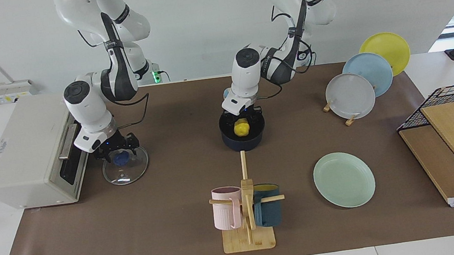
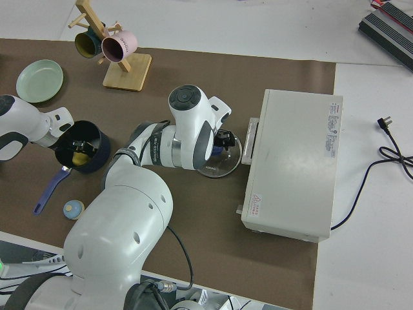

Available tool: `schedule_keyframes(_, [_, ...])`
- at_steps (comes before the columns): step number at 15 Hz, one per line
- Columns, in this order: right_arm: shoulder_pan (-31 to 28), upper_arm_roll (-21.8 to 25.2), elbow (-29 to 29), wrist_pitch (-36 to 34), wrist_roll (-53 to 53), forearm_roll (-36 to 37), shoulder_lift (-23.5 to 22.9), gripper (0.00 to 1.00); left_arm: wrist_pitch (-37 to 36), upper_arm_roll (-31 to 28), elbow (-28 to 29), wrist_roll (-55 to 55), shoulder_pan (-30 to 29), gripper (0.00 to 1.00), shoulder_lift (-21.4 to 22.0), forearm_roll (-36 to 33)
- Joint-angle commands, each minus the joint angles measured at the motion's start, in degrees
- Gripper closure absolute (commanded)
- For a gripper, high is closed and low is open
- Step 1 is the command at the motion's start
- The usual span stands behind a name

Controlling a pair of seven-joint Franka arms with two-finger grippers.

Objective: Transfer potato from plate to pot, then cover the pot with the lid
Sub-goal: 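Lower the potato into the pot and open the left gripper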

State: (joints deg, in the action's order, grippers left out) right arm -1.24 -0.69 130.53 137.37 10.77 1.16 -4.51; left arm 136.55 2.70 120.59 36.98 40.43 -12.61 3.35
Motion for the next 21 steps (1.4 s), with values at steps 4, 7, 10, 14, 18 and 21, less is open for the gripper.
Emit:
schedule_keyframes(4, [-1.84,-0.54,0.43,2.02,1.53,-0.11,-0.94,0.01,-0.58,-1.12,0.7,-0.68,0.97,0.08,1.54,-0.71])
schedule_keyframes(7, [-1.84,-0.54,0.16,1.76,1.71,-0.11,-1.03,0.11,-3.3,-1.2,-0.18,-1.12,0.35,0.0,3.2,-0.71])
schedule_keyframes(10, [-1.75,-0.54,-0.1,1.23,1.53,-0.11,-1.03,0.23,-10.05,-1.29,-3.86,-2.34,-1.75,0.0,5.05,-0.71])
schedule_keyframes(14, [-1.66,-0.62,-2.99,-2.53,1.27,-0.11,-1.55,0.51,-18.84,-1.38,-8.96,-5.51,-6.23,0.0,8.39,-0.63])
schedule_keyframes(18, [0.7,-0.89,-11.15,-12.89,0.13,-0.72,-2.52,0.85,-29.22,-1.56,-17.22,-12.35,-14.21,0.0,9.8,-0.63])
schedule_keyframes(21, [3.16,-0.89,-19.23,-23.52,-3.29,-0.72,-2.35,0.88,-33.09,-1.64,-18.81,-21.74,-22.47,0.0,13.13,-0.63])
